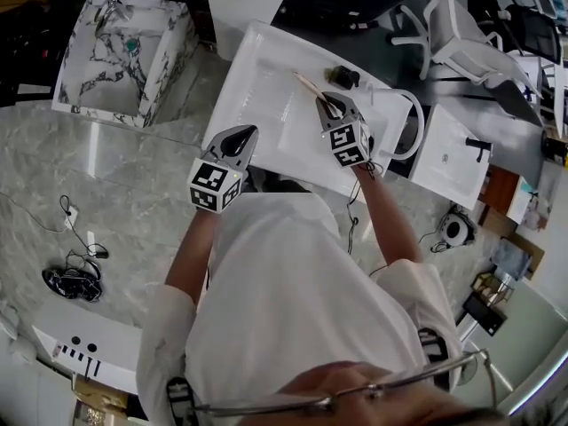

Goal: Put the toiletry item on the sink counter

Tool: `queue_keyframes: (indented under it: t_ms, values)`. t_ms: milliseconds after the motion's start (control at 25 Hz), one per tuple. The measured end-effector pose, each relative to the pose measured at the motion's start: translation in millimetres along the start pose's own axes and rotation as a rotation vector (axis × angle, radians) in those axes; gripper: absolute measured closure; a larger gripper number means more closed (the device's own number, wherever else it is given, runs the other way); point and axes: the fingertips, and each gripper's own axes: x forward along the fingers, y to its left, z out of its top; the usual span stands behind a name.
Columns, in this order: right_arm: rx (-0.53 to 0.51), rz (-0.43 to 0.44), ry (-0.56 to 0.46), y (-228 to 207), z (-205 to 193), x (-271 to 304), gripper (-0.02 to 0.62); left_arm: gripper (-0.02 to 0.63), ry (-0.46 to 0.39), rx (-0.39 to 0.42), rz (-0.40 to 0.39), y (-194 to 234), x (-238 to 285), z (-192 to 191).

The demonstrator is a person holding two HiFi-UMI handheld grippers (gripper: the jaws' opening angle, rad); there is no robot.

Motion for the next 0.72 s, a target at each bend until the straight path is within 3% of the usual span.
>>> queue_keyframes:
  t_ms: [720]
  values:
    - [-0.188,0.065,0.112,-20.1,-27.5,120.0,0.560,0.601,0.035,-0.055,0.066,20.7,-2.7,-6.4]
